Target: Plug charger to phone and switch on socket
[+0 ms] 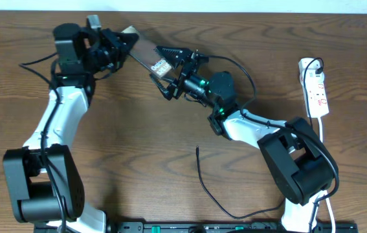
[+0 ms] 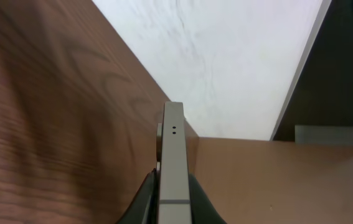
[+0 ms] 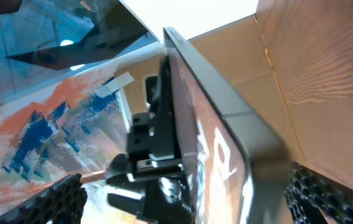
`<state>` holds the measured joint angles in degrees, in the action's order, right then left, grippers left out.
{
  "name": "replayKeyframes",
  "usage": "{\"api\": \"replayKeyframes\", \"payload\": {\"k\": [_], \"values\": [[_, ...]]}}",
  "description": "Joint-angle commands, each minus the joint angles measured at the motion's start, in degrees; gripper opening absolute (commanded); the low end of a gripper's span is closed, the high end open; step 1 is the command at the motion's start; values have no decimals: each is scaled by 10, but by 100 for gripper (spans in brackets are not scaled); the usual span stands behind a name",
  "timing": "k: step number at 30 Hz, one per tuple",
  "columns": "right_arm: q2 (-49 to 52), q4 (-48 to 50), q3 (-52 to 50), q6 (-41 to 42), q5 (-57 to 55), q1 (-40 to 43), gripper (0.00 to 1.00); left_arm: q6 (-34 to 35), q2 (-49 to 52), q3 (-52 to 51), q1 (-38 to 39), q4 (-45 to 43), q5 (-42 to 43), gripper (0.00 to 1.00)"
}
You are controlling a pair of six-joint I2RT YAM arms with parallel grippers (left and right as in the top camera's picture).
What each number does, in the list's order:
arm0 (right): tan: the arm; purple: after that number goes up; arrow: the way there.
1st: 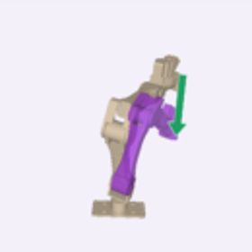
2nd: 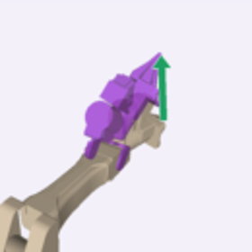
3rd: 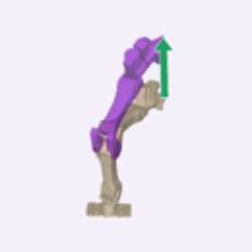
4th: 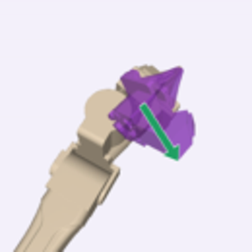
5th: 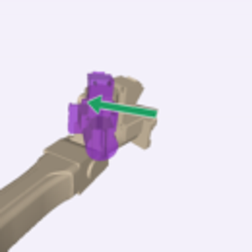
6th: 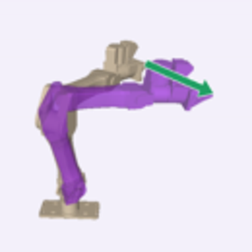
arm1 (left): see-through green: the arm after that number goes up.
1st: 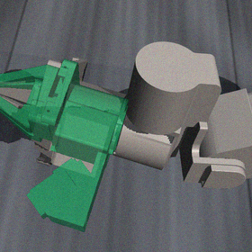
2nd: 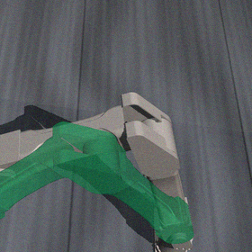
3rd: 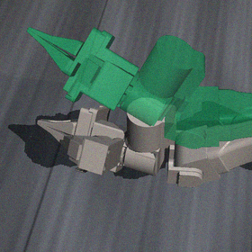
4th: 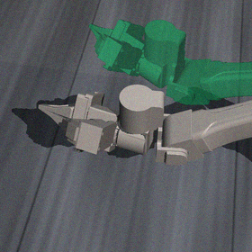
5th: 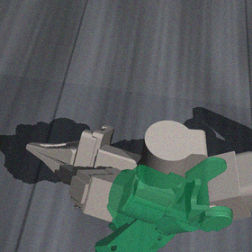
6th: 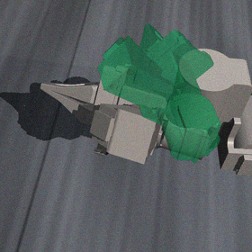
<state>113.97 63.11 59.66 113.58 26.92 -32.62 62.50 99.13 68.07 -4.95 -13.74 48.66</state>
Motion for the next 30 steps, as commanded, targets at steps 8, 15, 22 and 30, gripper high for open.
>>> {"api": "replayKeyframes", "payload": {"k": [8, 15, 22, 30], "values": [[-4, 3, 6, -110, 93, 54, 99, -8, -1, 5, -147, -12, 196, 8], [-4, -9, 6, -332, 175, 68, 99, -8, -1, 5, -221, -62, 370, 8], [-4, -207, 43, -454, 229, 65, 99, -10, -1, 5, -237, -87, 414, 7], [-4, -719, 230, -728, 143, 59, 99, -10, -1, 5, -237, -92, 414, 7]]}}
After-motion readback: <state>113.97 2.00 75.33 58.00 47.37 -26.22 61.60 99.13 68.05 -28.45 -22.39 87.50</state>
